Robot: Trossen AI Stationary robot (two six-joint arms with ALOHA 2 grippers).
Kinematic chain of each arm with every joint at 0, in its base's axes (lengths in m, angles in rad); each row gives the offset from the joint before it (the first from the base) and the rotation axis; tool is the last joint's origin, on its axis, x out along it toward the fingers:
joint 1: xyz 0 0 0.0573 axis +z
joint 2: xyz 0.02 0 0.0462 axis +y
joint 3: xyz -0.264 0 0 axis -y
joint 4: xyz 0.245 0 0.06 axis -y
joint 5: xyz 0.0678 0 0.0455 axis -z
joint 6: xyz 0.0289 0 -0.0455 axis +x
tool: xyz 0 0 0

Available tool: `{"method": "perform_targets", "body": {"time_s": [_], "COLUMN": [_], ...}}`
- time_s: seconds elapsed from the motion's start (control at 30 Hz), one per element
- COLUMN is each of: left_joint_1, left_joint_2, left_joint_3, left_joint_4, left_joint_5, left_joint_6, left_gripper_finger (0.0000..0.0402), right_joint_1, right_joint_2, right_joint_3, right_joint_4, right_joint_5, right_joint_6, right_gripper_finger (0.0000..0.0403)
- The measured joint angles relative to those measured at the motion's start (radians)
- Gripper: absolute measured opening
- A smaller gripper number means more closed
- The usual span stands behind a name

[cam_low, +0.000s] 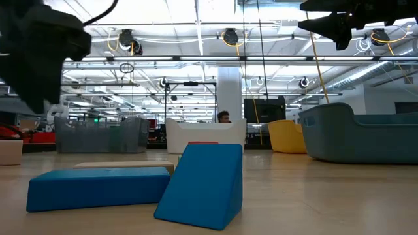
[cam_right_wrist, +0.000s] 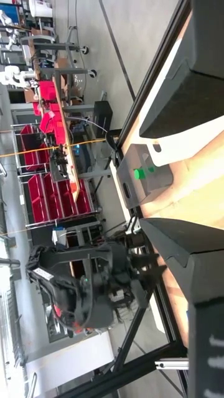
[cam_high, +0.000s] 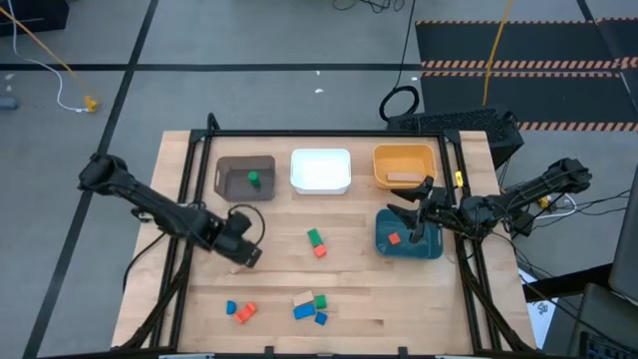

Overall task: Sort & place blocks by color
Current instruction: Put the top brown block into the yellow bin

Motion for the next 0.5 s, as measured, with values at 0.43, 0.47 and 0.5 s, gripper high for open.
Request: {"method": "perform_targets", "body": {"time_s": [0.43, 0.47, 0.5], "left_joint_1": [-0.172, -0.176, -0.179], "left_joint_2": [0.119, 0.124, 0.130], "left_joint_3": [0.000, 0.000, 0.000], "left_joint_4": [0.020, 0.017, 0.017], "left_joint_5": [0.039, 0.041, 0.043], "left_joint_6": [-0.271, -0.271, -0.271], "left_gripper_finger": [0.0242, 0.0242, 0.0242], "right_joint_1": [0.000, 0.000, 0.000], "right_joint_2": [0.000, 0.000, 0.000], "right_joint_3": [0.000, 0.000, 0.000], "right_joint_4": [0.000, 0.000, 0.000], "right_joint_5": [0.000, 0.000, 0.000], "right_joint_6": [0.000, 0.000, 0.000], "right_gripper_finger": [0.0215, 0.0215, 0.0215]}}
